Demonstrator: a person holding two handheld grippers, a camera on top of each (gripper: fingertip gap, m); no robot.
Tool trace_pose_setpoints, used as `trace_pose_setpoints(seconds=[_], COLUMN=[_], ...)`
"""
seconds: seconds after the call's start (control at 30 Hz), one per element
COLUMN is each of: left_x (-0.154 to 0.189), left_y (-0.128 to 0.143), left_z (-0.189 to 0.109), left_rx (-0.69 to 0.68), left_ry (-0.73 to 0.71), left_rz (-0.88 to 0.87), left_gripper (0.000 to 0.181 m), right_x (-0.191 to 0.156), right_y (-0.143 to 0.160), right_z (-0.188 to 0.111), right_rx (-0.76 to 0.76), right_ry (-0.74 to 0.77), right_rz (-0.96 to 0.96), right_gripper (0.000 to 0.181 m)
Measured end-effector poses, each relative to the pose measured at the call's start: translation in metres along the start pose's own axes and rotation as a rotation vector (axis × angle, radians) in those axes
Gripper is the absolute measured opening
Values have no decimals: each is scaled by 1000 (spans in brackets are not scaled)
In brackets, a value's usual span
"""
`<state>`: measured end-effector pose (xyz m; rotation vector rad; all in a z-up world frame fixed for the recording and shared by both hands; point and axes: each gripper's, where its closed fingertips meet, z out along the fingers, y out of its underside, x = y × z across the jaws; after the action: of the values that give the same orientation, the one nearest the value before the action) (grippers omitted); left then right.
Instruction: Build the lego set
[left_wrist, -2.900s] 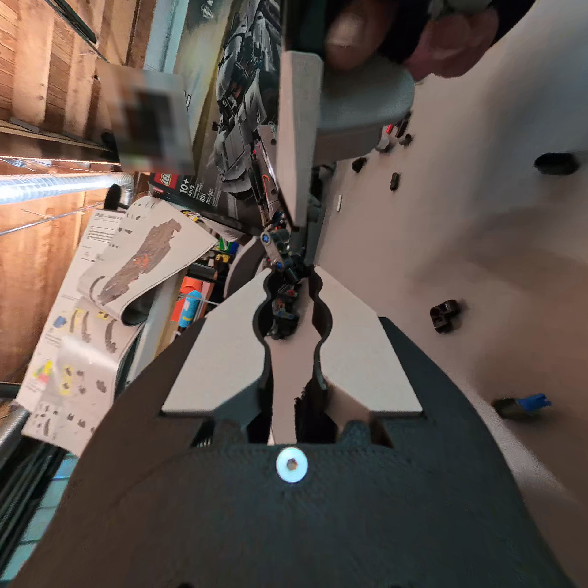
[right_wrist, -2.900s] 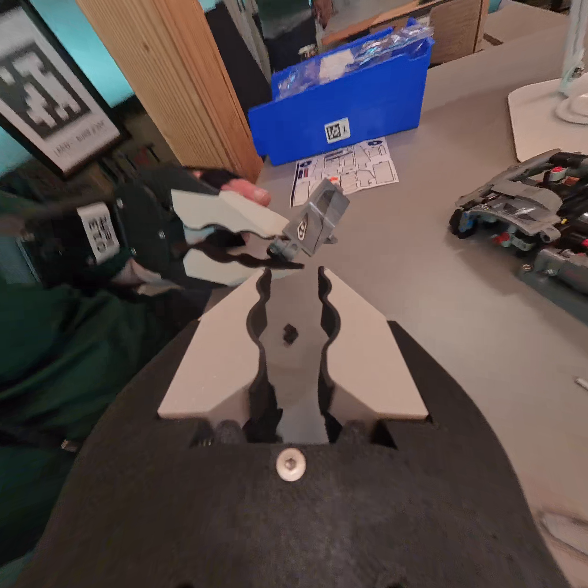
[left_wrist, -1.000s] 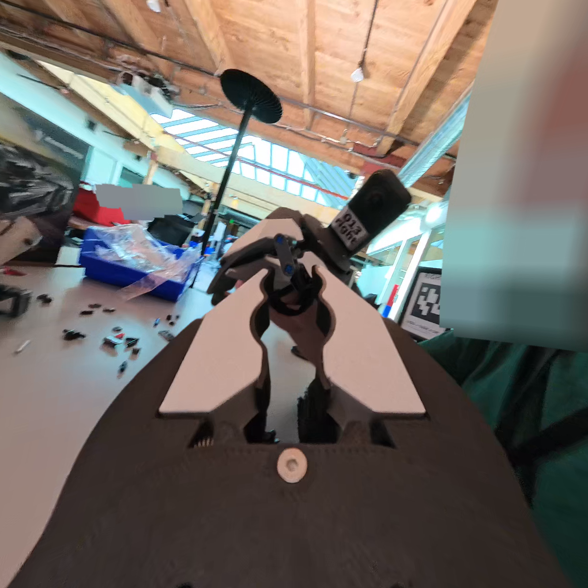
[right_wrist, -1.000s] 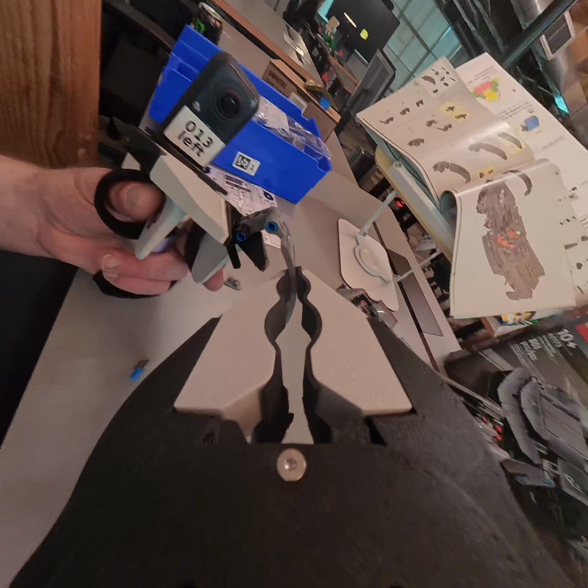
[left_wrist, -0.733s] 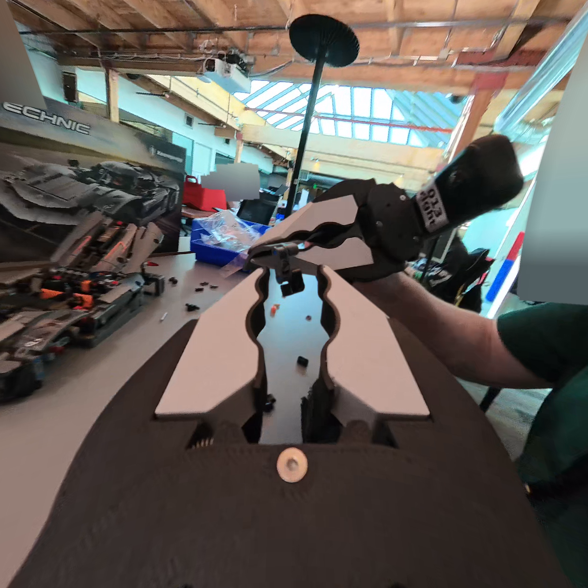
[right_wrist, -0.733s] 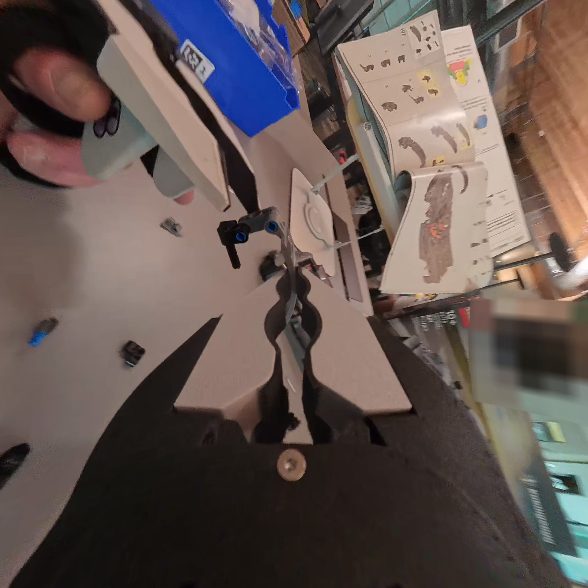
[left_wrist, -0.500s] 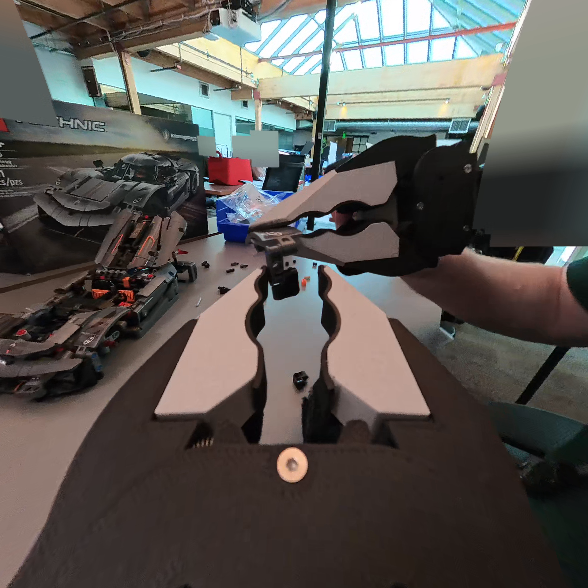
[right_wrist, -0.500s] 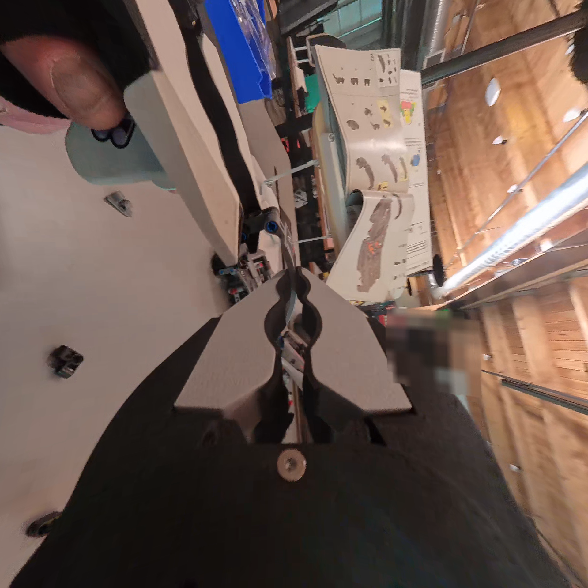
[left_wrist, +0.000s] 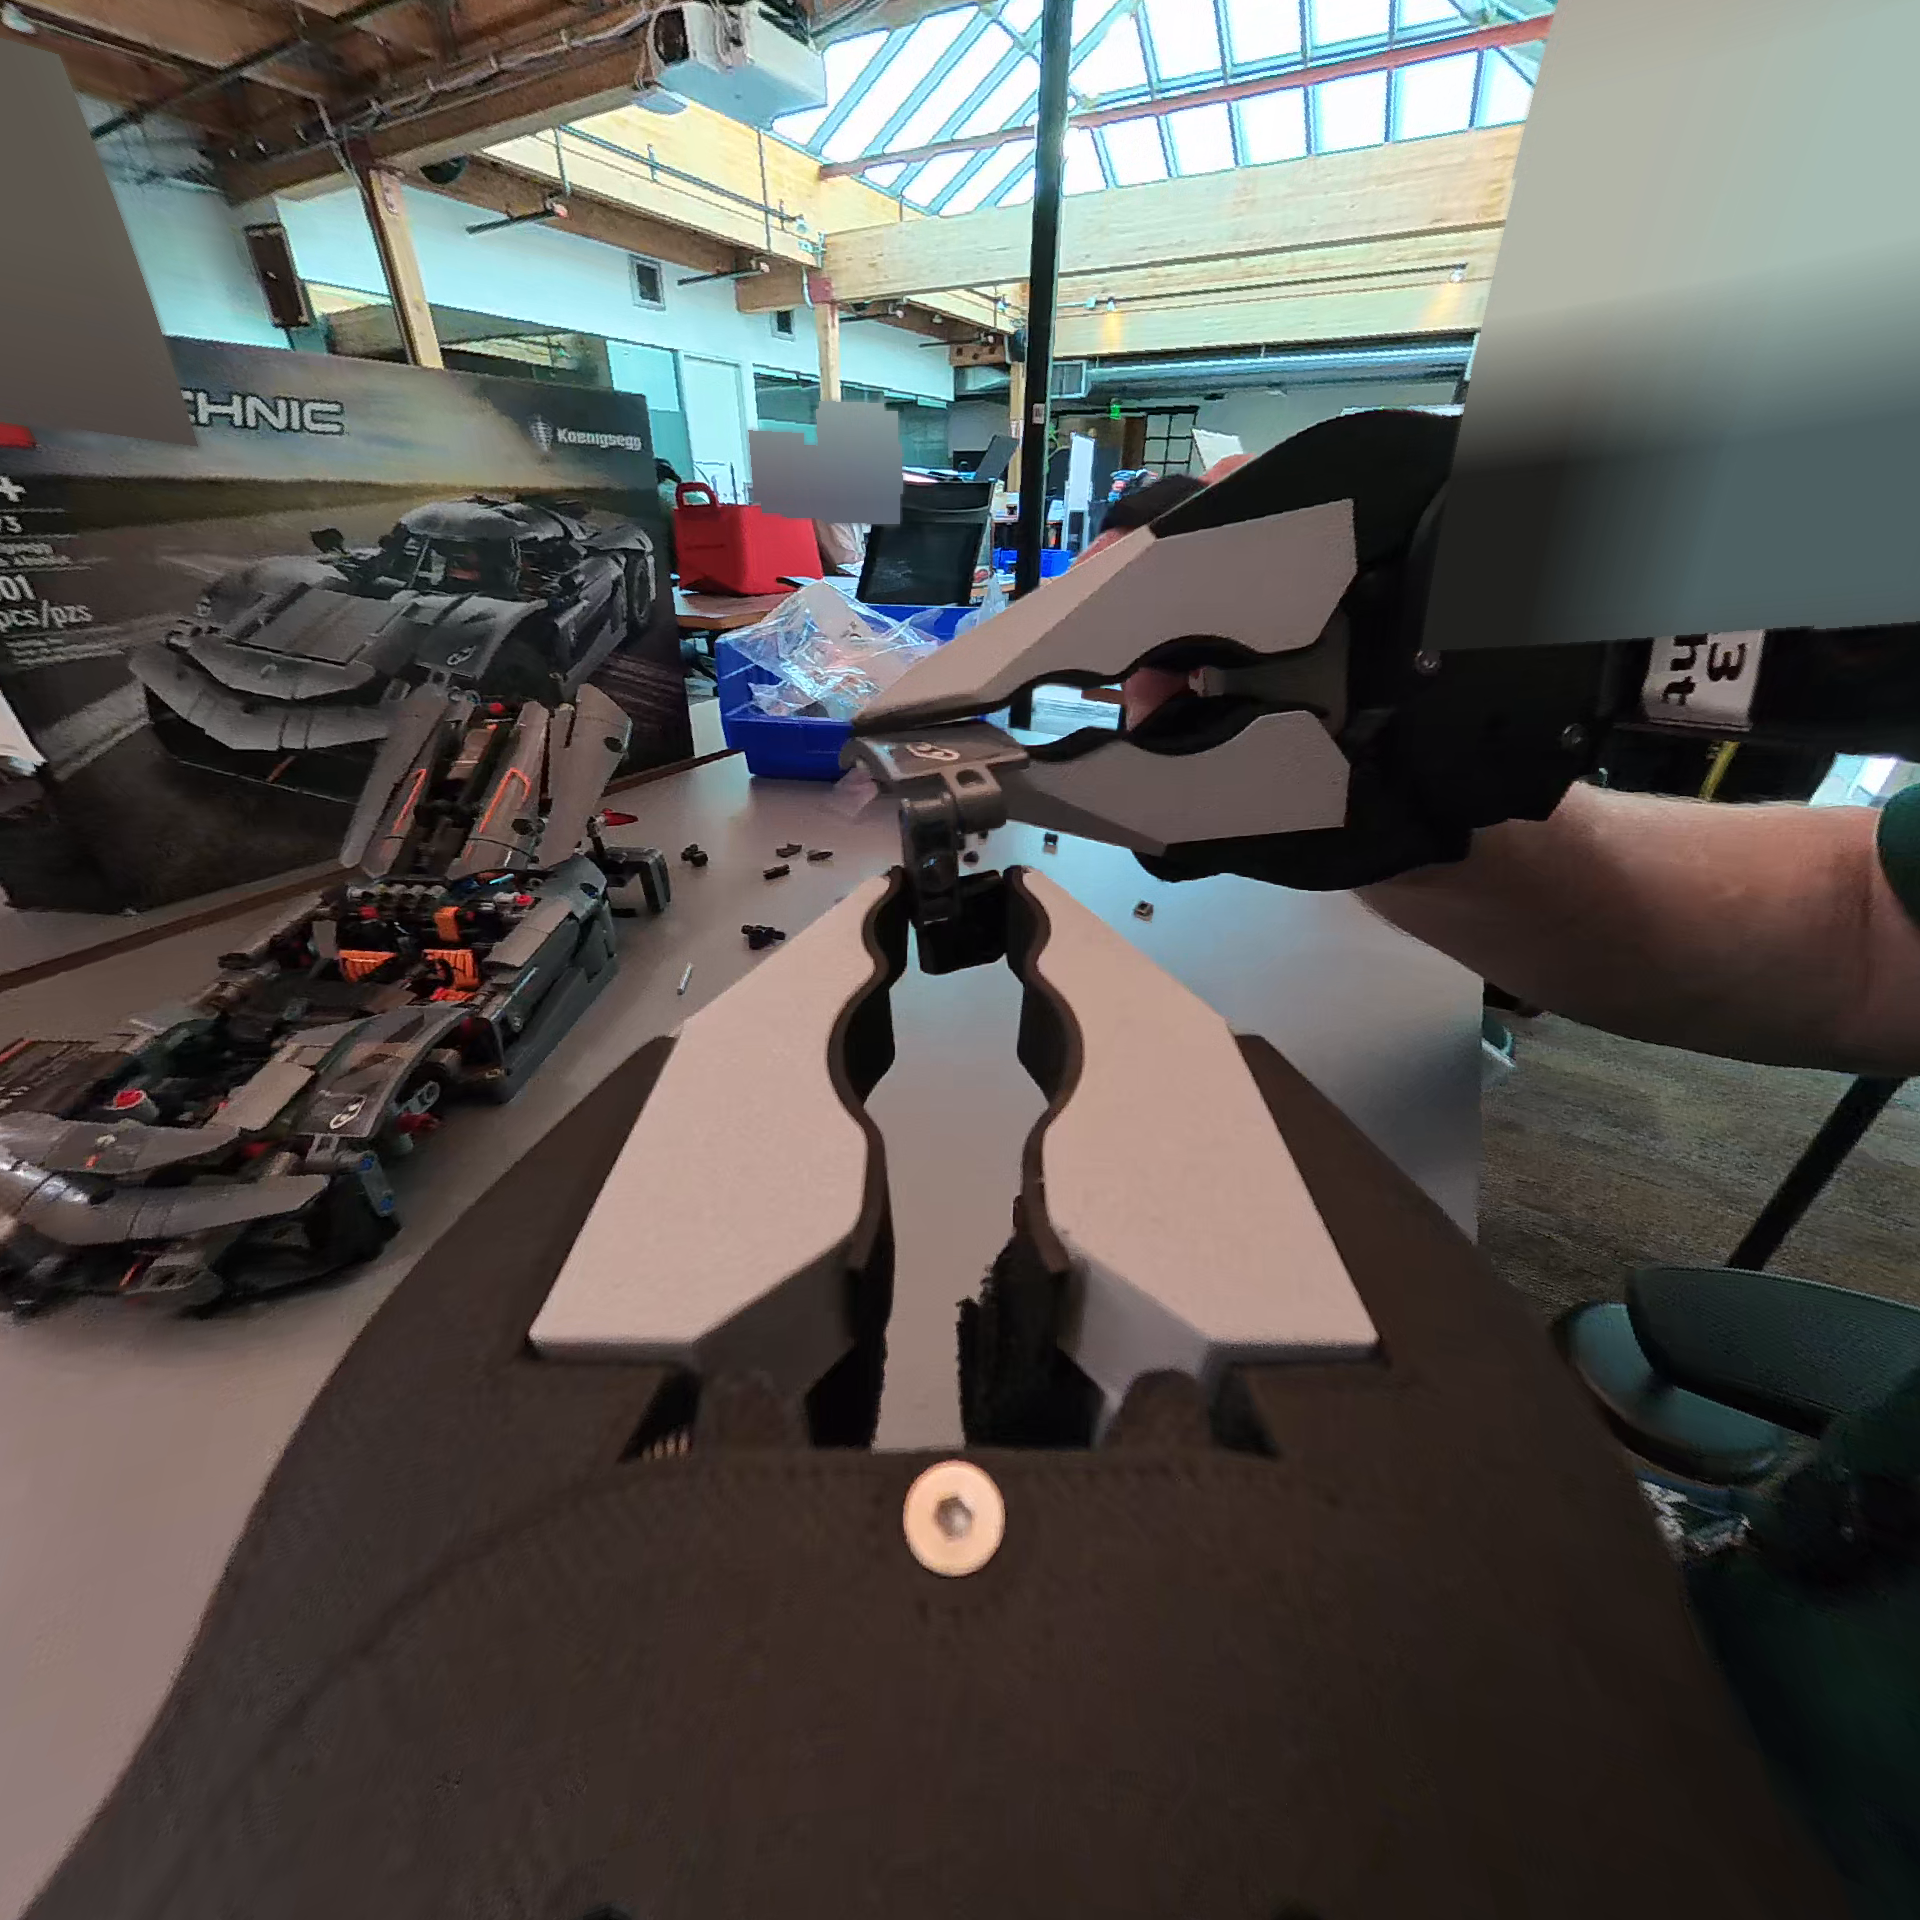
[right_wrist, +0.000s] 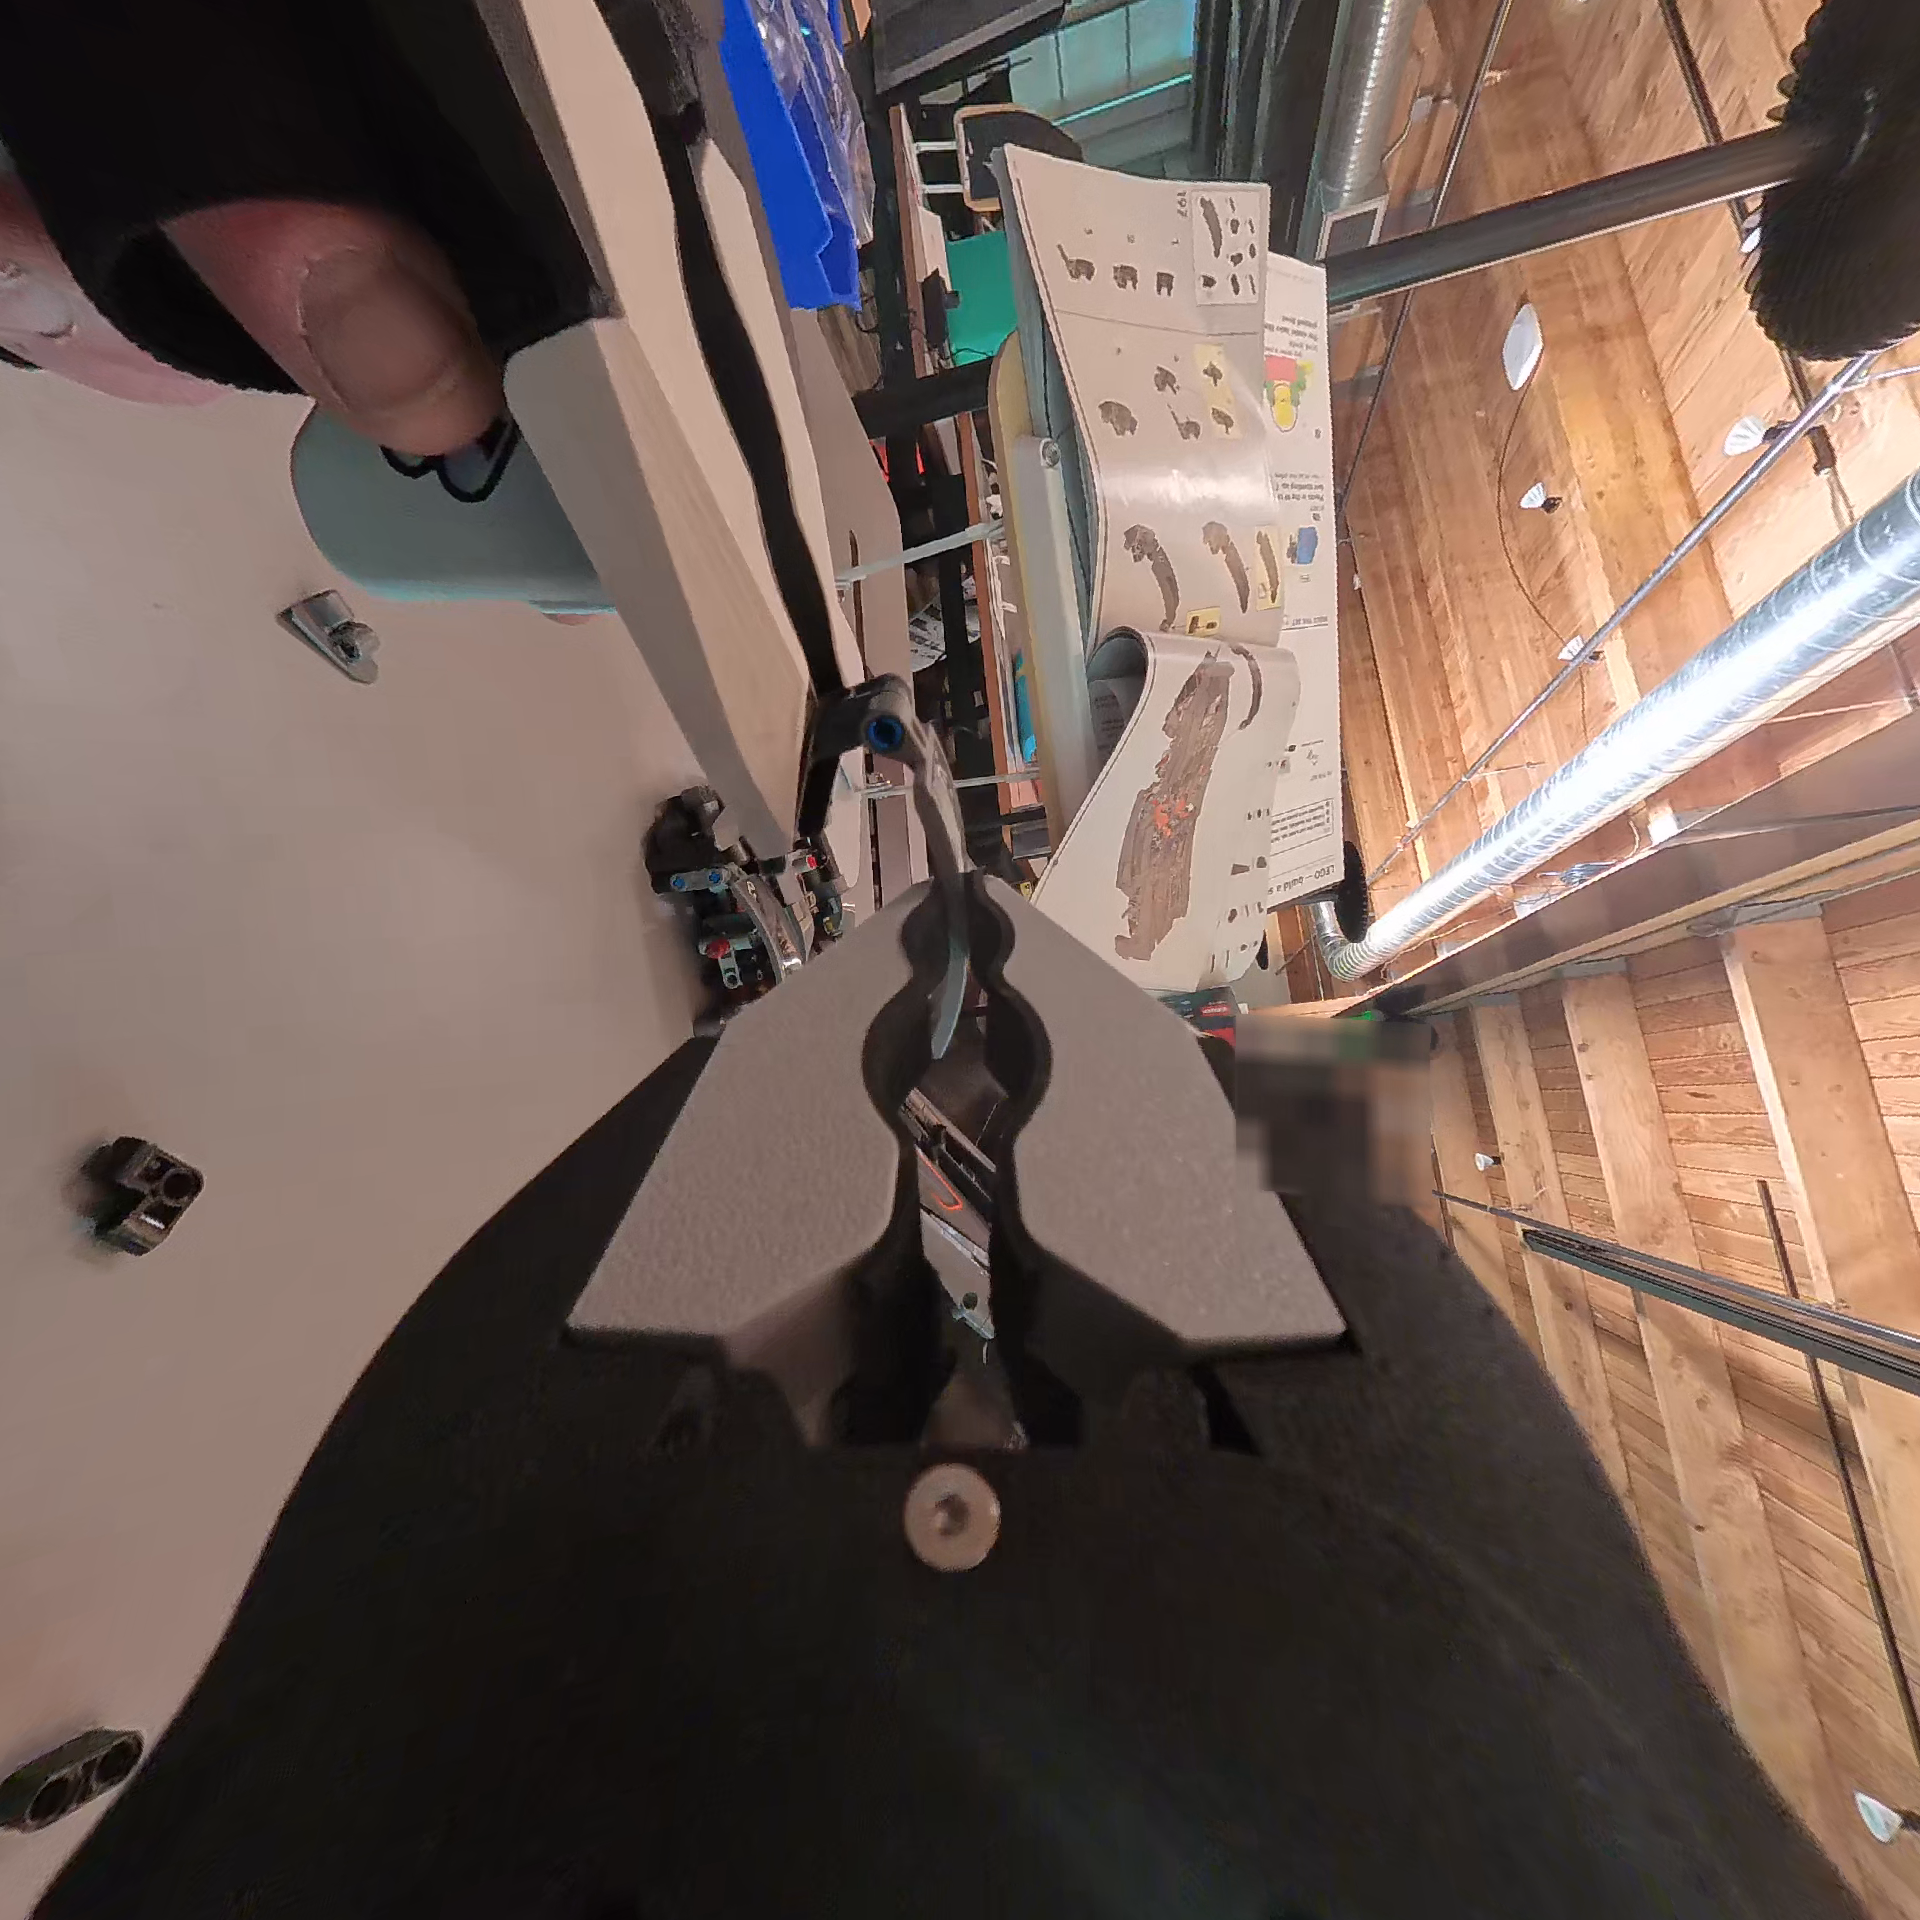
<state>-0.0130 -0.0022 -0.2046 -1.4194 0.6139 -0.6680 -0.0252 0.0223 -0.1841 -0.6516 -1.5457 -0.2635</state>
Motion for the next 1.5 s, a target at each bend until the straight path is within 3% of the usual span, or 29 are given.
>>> trace_pose_setpoints(seconds=[0.77,1.07,1.2,1.37,1.5], left_x=[4,13,18,22,25], left_y=[-3,-17,-20,-18,-17], left_z=[2,13,18,20,18], left_rx=[19,-130,-159,-162,-129], left_ry=[-3,-297,-352,-380,-358], left_rz=[64,572,747,828,785], left_gripper=[15,15,15,15,25], right_x=[-6,6,9,6,6], right_y=[6,8,11,12,9], right_z=[-4,-15,-21,-25,-28], right_rx=[-7,119,123,119,122], right_ry=[-20,26,74,92,94], right_rz=[50,236,222,198,187], right_gripper=[1,8,8,7,1])
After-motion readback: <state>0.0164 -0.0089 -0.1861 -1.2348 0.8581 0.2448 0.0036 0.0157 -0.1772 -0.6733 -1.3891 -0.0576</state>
